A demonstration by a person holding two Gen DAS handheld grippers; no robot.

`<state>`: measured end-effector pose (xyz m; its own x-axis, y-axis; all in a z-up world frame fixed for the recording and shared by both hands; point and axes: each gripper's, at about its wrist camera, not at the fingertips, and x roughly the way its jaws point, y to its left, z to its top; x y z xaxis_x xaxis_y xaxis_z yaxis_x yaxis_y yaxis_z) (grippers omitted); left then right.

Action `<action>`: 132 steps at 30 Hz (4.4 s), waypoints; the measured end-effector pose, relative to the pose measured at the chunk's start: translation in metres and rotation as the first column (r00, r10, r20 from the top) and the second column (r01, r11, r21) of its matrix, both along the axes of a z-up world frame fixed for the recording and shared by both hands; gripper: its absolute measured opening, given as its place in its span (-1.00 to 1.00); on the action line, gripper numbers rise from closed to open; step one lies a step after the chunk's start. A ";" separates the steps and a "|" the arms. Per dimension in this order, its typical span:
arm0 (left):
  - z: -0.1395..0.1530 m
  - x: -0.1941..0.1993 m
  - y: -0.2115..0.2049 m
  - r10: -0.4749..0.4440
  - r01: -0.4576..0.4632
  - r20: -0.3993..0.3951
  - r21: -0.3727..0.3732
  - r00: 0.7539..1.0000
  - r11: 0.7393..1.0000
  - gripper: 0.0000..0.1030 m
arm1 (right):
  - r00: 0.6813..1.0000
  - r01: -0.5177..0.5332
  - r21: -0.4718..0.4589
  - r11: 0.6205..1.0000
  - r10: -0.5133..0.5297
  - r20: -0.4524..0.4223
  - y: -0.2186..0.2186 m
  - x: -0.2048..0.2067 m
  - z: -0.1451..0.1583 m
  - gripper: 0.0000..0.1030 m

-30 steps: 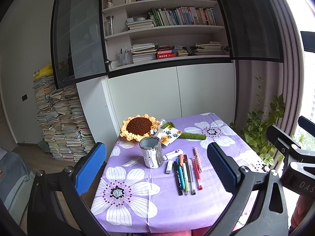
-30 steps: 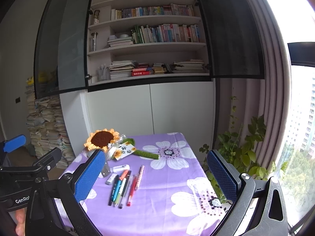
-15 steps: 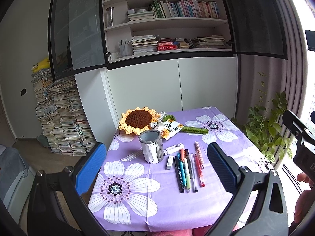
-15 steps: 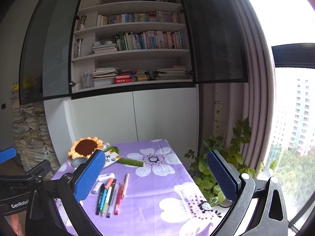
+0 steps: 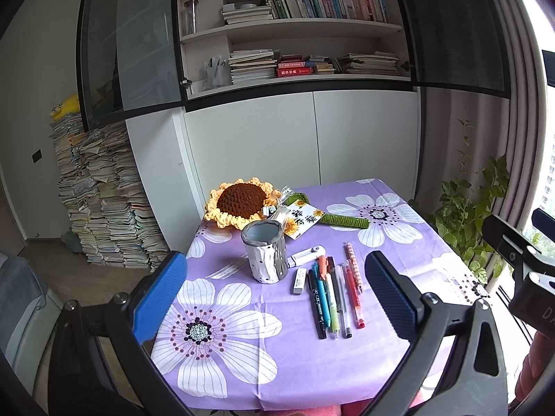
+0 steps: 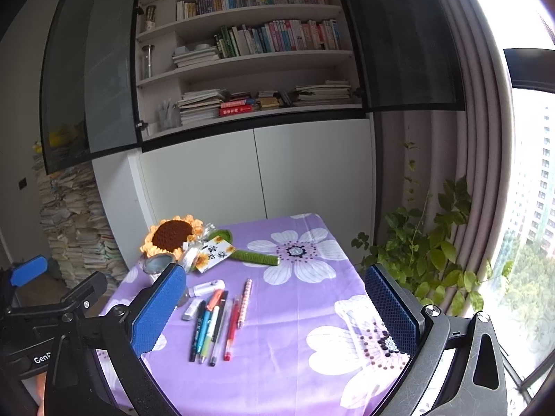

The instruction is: Organize stationery

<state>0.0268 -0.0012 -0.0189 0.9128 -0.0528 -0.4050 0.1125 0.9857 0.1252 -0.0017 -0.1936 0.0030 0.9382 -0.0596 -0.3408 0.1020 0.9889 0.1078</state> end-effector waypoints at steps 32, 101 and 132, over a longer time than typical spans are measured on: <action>-0.047 0.072 0.027 0.038 -0.043 -0.152 -0.031 0.988 0.999 0.98 | 0.992 -0.041 -0.088 0.995 0.030 -0.125 0.029 0.058 -0.024 1.00; -0.141 0.194 0.039 -0.197 0.183 -0.265 -0.076 0.944 0.980 0.34 | 0.683 -0.087 0.134 0.987 0.157 -0.714 0.029 0.322 -0.152 -0.12; -0.143 0.194 0.036 -0.200 0.189 -0.276 -0.066 0.940 0.980 0.36 | 0.854 -0.237 0.043 0.971 0.229 -0.468 0.053 0.249 -0.048 -0.72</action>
<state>0.2212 0.0351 -0.1617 0.7337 -0.2379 -0.6364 0.3273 0.9446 0.0243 0.2475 -0.1402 -0.0454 0.6572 0.1318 -0.7421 -0.0972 0.9912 0.0900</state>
